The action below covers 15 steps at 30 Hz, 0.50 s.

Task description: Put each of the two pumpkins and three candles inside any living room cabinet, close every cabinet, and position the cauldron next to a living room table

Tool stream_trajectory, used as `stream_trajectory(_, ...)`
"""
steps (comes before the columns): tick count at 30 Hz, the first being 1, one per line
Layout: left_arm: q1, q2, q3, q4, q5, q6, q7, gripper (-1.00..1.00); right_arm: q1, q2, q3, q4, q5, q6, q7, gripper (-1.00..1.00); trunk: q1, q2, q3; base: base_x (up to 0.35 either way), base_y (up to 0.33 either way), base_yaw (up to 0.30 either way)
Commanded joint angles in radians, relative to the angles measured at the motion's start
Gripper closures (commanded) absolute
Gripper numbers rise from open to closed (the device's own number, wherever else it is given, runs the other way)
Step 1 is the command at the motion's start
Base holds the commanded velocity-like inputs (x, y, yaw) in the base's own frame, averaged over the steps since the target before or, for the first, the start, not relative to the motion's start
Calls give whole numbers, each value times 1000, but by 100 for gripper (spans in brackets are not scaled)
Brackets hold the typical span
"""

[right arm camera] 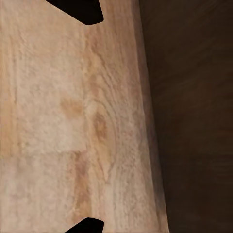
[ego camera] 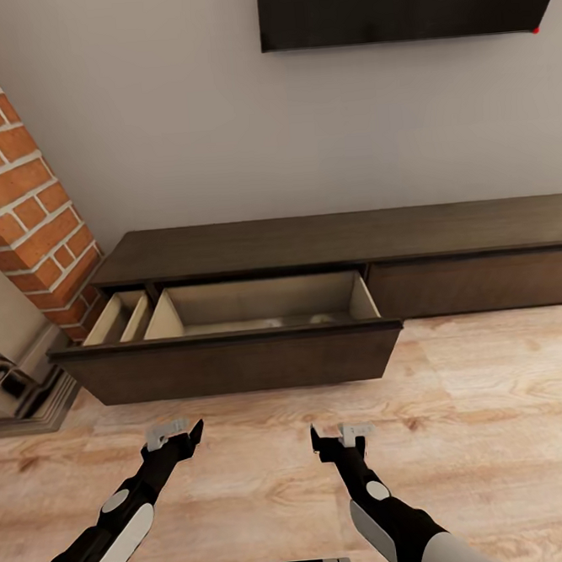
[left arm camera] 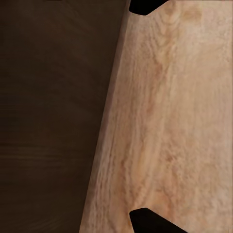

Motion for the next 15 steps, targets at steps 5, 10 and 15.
stream_trajectory(5, -1, 1, -5, -1, 10, -4, 7, -100, -1, -1, 8, 0, -8, -6, -9, -100, 0, 0, -1, 307, 134, 0)
stream_trajectory(10, -1, 2, -5, -1, 9, -5, 7, -100, -1, -1, 8, 0, -9, -6, -10, -100, 0, 0, -1, 309, 135, 0)
stream_trajectory(15, -1, 2, -5, -1, 8, -6, 7, -100, -1, -1, 8, 0, -9, -6, -11, -100, 0, 0, -1, 309, 134, 0)
